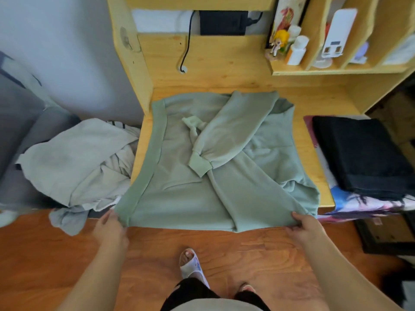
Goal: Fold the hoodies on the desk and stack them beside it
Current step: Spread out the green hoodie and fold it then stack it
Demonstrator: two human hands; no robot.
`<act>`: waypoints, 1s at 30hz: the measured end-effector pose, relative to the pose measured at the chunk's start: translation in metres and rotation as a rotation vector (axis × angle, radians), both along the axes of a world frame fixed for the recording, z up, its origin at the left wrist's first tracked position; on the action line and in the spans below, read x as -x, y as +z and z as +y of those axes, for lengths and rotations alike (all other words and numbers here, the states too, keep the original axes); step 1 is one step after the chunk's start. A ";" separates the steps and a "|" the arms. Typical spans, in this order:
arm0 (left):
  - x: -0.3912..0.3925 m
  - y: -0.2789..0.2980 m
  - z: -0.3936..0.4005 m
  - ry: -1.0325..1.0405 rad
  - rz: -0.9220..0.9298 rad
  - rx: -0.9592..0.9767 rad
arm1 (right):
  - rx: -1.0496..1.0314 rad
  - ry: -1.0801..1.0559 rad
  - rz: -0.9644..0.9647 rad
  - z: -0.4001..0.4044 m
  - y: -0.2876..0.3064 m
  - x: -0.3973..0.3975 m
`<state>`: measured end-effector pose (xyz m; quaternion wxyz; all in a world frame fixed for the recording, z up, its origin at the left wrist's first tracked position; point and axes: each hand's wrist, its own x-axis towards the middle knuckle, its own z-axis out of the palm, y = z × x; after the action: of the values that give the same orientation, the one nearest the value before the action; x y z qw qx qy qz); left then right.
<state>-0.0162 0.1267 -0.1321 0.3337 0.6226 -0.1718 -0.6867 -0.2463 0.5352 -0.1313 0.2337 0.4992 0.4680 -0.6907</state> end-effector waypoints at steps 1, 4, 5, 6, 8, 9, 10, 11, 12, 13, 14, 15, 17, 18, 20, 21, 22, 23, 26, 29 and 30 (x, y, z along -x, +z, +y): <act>-0.006 -0.005 0.006 -0.057 -0.008 -0.017 | 0.036 0.000 0.000 0.001 0.003 -0.003; -0.008 -0.018 0.043 -0.183 0.080 -0.219 | 0.103 0.029 -0.009 0.004 0.008 -0.013; -0.005 -0.019 0.059 -0.236 0.062 -0.222 | 0.119 0.051 -0.005 0.008 0.009 -0.016; 0.001 -0.019 0.071 -0.257 0.032 -0.204 | 0.123 0.070 0.003 0.014 0.009 -0.017; 0.009 -0.015 0.088 -0.259 0.021 -0.145 | 0.117 0.079 0.034 0.028 0.011 -0.017; 0.007 -0.012 0.093 -0.232 0.015 -0.112 | 0.115 0.083 0.046 0.035 0.013 -0.018; 0.003 -0.008 0.097 -0.198 0.014 -0.086 | 0.110 0.097 0.050 0.043 0.017 -0.021; -0.003 0.000 0.102 -0.176 0.023 -0.068 | 0.111 0.104 0.057 0.049 0.023 -0.026; -0.011 0.008 0.110 -0.166 0.044 -0.059 | 0.106 0.100 0.066 0.056 0.027 -0.033; -0.020 0.019 0.121 -0.159 0.087 -0.068 | 0.098 0.090 0.077 0.062 0.032 -0.041; -0.029 0.029 0.131 -0.155 0.127 -0.090 | 0.083 0.082 0.092 0.067 0.038 -0.051; -0.039 0.041 0.142 -0.138 0.167 -0.124 | 0.080 0.065 0.099 0.073 0.044 -0.062; -0.059 0.055 0.158 -0.081 0.250 -0.171 | 0.081 0.039 0.120 0.080 0.059 -0.082; -0.068 0.060 0.163 -0.052 0.292 -0.168 | 0.078 0.035 0.133 0.083 0.068 -0.089; -0.079 0.068 0.168 0.004 0.322 -0.139 | 0.087 0.048 0.172 0.086 0.084 -0.097; -0.080 0.074 0.167 0.022 0.341 -0.116 | 0.093 0.054 0.193 0.087 0.093 -0.098; -0.078 0.081 0.166 0.033 0.370 -0.091 | 0.095 0.059 0.217 0.087 0.101 -0.096; -0.073 0.090 0.164 0.030 0.390 -0.057 | 0.098 0.066 0.245 0.085 0.111 -0.092; -0.041 0.121 0.149 -0.015 0.440 0.023 | 0.073 0.118 0.312 0.068 0.141 -0.064; 0.006 0.141 0.119 -0.091 0.466 0.048 | 0.013 0.187 0.316 0.038 0.164 -0.015; 0.025 0.147 0.105 -0.110 0.459 0.048 | 0.003 0.197 0.306 0.027 0.170 0.005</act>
<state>-0.0416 0.2317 0.0145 0.3408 0.4317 -0.1411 -0.8232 -0.2511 0.5620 0.0384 0.2271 0.3398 0.5435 -0.7331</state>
